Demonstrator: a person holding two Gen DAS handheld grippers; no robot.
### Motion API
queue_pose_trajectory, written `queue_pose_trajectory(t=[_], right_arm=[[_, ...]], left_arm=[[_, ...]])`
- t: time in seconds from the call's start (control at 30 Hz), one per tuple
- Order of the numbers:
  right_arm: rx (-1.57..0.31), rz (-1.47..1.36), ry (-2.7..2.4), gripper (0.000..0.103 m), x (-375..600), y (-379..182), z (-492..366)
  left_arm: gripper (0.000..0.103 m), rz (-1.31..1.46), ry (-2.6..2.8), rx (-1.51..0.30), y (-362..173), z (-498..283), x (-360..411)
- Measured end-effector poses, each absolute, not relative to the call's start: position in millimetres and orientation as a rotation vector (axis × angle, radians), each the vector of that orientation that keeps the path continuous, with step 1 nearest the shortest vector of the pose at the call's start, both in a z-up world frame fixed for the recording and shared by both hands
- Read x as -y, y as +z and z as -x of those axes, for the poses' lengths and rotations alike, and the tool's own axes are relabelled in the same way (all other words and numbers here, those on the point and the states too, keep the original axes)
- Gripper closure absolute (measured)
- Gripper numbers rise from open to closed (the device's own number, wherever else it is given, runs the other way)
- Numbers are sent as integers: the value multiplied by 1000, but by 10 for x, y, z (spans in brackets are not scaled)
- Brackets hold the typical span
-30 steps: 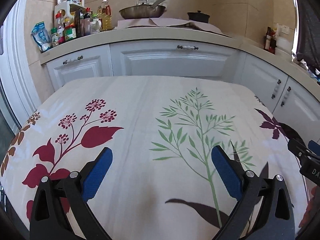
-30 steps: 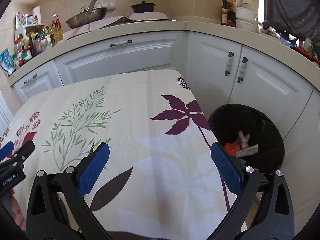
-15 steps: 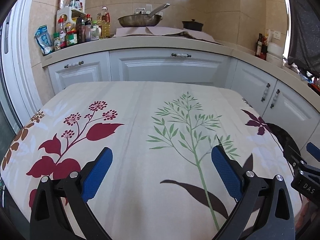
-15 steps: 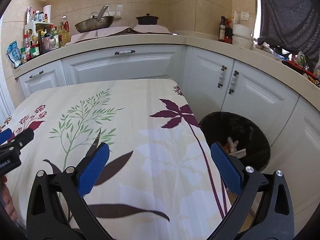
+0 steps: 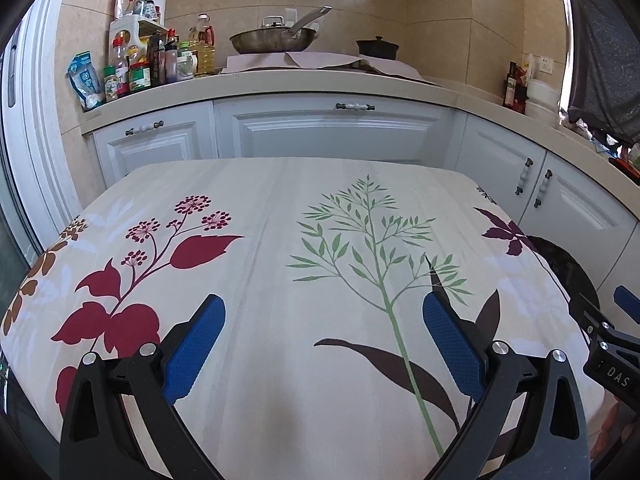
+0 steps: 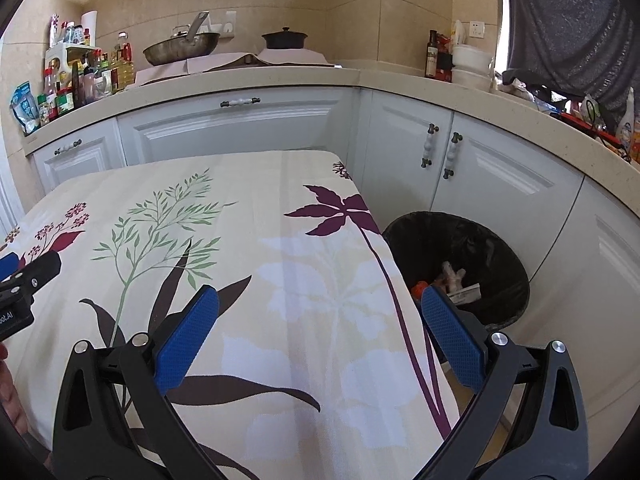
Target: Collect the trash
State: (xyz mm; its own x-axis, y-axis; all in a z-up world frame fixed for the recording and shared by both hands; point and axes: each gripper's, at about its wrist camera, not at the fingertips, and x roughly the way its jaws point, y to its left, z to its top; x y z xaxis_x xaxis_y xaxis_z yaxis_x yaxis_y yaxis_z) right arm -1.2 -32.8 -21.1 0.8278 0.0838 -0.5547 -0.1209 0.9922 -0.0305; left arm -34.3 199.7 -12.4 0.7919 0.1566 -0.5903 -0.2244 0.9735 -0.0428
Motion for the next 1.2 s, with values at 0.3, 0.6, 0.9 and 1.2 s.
queue_pose_trajectory(t=[0.3, 0.6, 0.9, 1.2], right_arm=[[-573, 61, 73, 4, 392, -164, 13], [-535, 63, 6, 4, 552, -21, 71], [-497, 39, -93, 4, 850, 148, 159], [-487, 39, -109, 4, 923, 200, 145]], left_arm=[[7, 99, 204, -611, -95, 335, -1936], [7, 81, 132, -580, 13, 251, -1707], [7, 50, 17, -546, 172, 166, -1353], [7, 55, 6, -539, 225, 106, -1283]])
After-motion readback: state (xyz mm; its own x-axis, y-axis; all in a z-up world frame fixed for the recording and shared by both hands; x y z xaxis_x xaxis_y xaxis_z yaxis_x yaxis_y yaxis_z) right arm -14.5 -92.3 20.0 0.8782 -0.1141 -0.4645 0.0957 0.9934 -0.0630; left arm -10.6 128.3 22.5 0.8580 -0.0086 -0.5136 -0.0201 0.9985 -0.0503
